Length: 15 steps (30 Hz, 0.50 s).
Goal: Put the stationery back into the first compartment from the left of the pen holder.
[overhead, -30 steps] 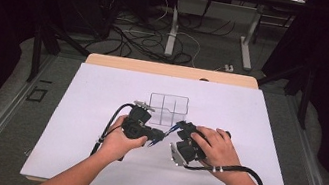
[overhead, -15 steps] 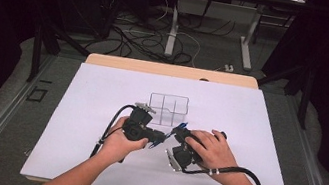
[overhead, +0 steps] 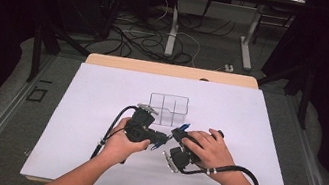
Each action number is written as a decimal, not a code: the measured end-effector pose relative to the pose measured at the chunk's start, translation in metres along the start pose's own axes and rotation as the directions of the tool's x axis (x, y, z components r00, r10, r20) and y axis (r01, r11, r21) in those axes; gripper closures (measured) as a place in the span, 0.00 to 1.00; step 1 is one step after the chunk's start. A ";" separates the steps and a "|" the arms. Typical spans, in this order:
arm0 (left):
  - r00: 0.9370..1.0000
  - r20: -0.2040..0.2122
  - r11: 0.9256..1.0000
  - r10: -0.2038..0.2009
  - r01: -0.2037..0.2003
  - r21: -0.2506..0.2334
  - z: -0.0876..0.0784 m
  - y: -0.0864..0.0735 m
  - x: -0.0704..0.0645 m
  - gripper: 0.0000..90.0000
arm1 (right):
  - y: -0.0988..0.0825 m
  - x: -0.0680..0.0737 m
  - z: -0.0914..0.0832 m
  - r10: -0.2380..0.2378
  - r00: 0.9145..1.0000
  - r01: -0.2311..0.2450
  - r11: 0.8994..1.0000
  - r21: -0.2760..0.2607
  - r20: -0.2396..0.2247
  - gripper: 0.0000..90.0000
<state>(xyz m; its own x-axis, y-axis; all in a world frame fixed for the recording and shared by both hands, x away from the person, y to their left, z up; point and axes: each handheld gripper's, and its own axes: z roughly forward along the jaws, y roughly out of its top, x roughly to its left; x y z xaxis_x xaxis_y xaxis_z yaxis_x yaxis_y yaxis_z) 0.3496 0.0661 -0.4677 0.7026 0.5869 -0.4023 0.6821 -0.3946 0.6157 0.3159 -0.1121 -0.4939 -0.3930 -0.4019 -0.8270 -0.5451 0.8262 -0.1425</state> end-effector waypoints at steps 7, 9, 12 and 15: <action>1.000 0.022 1.000 -0.010 0.010 -0.007 0.002 -0.001 0.003 0.88 | 0.000 0.001 0.000 -0.016 1.000 0.016 1.000 0.011 -0.001 0.88; 1.000 0.023 1.000 -0.016 0.016 -0.008 0.002 -0.001 0.003 0.88 | 0.000 0.001 0.000 -0.014 1.000 0.014 1.000 0.015 -0.002 0.88; 0.999 0.027 1.000 -0.024 0.024 -0.017 0.001 -0.001 0.006 0.83 | 0.000 0.001 0.000 -0.008 1.000 0.008 1.000 0.016 -0.004 0.88; 0.999 0.021 0.999 -0.035 0.036 -0.035 -0.002 -0.003 0.009 0.78 | 0.001 0.000 0.000 -0.009 1.000 0.009 1.000 0.013 -0.002 0.88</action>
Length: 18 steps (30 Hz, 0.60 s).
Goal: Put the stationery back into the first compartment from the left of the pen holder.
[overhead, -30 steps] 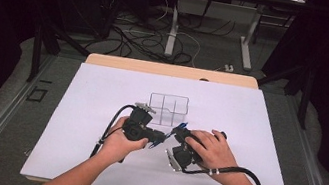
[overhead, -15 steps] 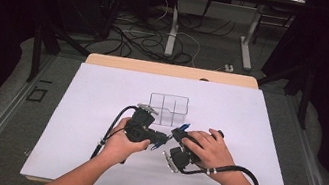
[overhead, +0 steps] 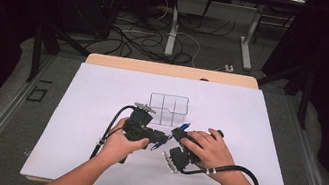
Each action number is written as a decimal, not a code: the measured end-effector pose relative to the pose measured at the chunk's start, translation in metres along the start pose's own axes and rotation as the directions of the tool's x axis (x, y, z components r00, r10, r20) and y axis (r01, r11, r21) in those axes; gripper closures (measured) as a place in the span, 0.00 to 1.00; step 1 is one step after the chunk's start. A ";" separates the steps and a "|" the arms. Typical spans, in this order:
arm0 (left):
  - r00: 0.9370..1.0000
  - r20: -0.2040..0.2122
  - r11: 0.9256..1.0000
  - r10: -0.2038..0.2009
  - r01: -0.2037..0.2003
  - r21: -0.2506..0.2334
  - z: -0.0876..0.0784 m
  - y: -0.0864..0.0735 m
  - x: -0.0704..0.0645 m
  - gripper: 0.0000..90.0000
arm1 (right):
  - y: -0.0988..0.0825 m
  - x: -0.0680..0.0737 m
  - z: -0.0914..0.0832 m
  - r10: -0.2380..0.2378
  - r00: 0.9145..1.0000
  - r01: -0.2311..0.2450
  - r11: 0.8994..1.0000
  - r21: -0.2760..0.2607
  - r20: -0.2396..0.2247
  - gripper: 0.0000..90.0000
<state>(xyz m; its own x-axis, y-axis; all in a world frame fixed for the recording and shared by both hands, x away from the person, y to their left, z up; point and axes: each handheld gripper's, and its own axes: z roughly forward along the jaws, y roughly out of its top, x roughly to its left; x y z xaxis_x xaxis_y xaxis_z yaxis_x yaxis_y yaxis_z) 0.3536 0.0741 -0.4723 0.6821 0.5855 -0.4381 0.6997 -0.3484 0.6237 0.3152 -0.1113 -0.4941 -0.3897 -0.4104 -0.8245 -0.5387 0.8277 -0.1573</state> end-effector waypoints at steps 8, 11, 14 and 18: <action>1.000 -0.018 0.999 -0.009 0.009 -0.035 -0.008 -0.007 0.009 0.67 | 0.004 -0.006 0.003 -0.009 1.000 0.009 1.000 -0.011 0.001 0.88; 0.999 -0.031 0.998 -0.006 0.004 -0.065 -0.011 -0.009 0.012 0.60 | 0.006 -0.008 0.004 -0.010 1.000 0.010 1.000 -0.011 -0.003 0.88; 0.998 -0.062 0.994 -0.013 0.007 -0.107 -0.018 -0.012 0.016 0.55 | 0.006 -0.009 0.005 -0.009 1.000 0.009 1.000 -0.007 -0.010 0.88; 0.995 -0.102 0.986 -0.010 -0.007 -0.166 -0.028 -0.017 0.023 0.46 | 0.007 -0.011 0.007 -0.028 0.999 0.028 1.000 -0.013 -0.015 0.88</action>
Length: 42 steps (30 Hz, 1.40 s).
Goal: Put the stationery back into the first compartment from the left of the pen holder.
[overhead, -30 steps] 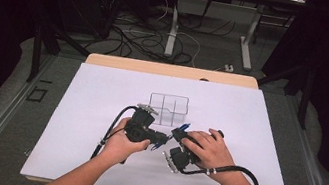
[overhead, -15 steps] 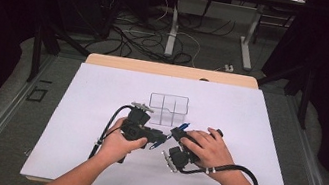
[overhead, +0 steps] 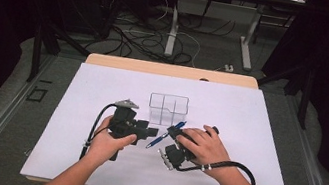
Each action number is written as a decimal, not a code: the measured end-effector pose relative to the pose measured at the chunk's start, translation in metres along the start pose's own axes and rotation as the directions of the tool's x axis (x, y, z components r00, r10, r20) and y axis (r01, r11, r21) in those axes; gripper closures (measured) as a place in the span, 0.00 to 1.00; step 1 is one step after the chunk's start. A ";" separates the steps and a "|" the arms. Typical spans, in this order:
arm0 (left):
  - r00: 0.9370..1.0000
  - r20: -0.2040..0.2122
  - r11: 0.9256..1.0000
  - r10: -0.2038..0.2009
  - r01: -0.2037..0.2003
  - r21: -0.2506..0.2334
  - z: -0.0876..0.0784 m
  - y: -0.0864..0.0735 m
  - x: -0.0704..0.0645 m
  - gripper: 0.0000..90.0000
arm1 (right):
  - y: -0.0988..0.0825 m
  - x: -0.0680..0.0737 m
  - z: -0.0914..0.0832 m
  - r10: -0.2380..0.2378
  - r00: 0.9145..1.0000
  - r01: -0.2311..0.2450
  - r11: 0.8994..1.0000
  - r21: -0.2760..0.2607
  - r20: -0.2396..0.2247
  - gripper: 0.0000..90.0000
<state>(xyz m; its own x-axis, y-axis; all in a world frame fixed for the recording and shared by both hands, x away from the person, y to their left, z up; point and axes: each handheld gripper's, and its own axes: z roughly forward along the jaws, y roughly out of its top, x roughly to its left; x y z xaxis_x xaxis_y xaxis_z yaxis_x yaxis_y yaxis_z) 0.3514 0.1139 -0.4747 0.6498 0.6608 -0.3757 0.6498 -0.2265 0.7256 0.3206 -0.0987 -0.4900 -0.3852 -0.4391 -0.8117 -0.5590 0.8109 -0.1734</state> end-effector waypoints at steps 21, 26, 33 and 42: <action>0.974 -0.228 0.998 -0.009 -0.006 -0.067 -0.031 -0.029 0.050 0.27 | -0.001 -0.024 0.004 0.099 0.993 -0.096 0.994 -0.051 0.065 0.88; 0.974 -0.224 0.996 -0.040 0.021 -0.087 -0.037 -0.033 0.061 0.27 | -0.002 -0.030 0.007 0.165 0.984 -0.160 0.985 -0.070 0.067 0.88; 0.967 -0.250 0.996 -0.048 0.027 -0.085 -0.038 -0.038 0.069 0.23 | -0.005 -0.042 0.015 0.234 0.968 -0.222 0.967 -0.124 0.091 0.88; 0.960 -0.265 0.990 -0.094 0.063 -0.124 -0.042 -0.041 0.076 0.12 | -0.006 -0.057 0.028 0.373 0.925 -0.358 0.919 -0.168 0.069 0.88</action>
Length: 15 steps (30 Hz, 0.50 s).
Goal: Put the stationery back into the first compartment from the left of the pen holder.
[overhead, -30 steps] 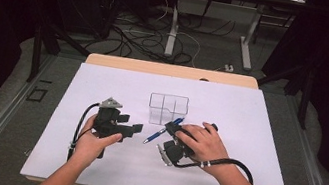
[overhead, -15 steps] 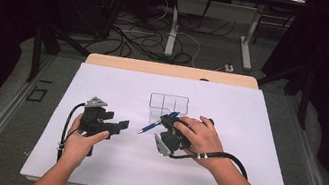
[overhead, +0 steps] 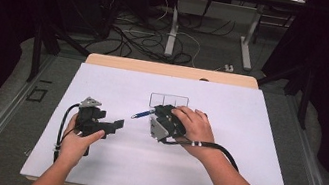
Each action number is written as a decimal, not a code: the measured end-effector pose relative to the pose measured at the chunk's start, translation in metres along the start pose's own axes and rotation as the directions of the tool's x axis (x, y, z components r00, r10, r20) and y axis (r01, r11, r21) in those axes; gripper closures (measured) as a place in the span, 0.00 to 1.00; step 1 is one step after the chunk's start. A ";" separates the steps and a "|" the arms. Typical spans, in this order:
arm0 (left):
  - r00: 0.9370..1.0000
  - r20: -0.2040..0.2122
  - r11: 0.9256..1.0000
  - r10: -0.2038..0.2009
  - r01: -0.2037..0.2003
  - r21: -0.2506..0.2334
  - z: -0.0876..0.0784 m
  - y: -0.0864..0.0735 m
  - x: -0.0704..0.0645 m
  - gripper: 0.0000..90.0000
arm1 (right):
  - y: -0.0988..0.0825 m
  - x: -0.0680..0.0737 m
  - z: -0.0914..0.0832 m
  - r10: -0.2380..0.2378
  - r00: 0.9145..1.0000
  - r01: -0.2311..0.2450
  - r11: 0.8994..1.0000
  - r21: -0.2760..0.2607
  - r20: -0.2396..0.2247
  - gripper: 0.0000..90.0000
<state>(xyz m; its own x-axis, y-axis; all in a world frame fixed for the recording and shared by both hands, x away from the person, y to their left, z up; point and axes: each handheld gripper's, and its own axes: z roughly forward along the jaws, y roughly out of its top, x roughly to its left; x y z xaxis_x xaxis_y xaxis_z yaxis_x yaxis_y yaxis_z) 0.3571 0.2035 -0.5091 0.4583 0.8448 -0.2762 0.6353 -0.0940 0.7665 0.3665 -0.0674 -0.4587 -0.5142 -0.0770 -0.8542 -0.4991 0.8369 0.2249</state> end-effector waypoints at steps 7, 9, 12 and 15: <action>1.000 -0.007 1.000 -0.012 0.012 0.003 -0.002 0.000 0.004 0.04 | 0.003 -0.013 0.008 0.129 0.992 -0.129 0.991 -0.024 -0.017 0.88; 1.000 -0.017 1.000 -0.016 0.016 -0.017 -0.002 0.000 0.004 0.04 | 0.003 -0.014 0.010 0.160 0.987 -0.160 0.987 -0.026 -0.019 0.88; 1.000 -0.025 1.000 -0.011 0.011 -0.024 -0.002 0.000 0.004 0.02 | 0.003 -0.019 0.014 0.191 0.981 -0.192 0.981 -0.033 -0.029 0.88; 0.999 -0.037 1.000 -0.013 0.012 -0.026 -0.002 -0.001 0.004 0.00 | 0.002 -0.022 0.019 0.237 0.971 -0.238 0.970 -0.039 -0.039 0.88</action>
<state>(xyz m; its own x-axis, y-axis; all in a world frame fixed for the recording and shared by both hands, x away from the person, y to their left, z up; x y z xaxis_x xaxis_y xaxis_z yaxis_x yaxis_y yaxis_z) 0.3571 0.2081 -0.5093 0.4262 0.8651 -0.2646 0.6246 -0.0699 0.7778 0.3901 -0.0535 -0.4481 -0.6449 0.1020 -0.7574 -0.3889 0.8094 0.4401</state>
